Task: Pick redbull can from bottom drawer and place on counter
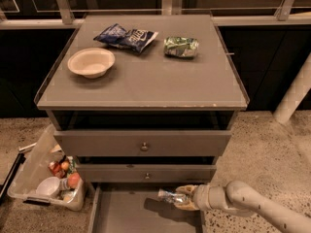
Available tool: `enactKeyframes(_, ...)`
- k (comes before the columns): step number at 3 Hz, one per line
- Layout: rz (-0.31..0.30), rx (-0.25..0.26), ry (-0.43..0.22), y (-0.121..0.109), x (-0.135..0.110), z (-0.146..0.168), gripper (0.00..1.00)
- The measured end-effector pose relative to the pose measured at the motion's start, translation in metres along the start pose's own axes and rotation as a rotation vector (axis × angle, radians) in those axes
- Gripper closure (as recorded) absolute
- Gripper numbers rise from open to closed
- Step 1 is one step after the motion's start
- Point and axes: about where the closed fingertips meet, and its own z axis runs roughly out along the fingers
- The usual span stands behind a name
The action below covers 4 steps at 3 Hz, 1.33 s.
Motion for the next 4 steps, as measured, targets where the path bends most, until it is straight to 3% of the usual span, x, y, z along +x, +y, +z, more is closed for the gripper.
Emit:
enactKeyframes(1, -0.036, 0.029, 0.005, 0.016, -0.019, -0.018, 1.0)
enactKeyframes(2, -0.159, 0.1, 0.009, 0.041, -0.068, -0.064, 1.0)
enactKeyframes(3, -0.275, 0.138, 0.013, 0.07, -0.123, -0.108, 1.0)
enactKeyframes(4, -0.368, 0.149, 0.032, 0.081, -0.181, -0.154, 1.0)
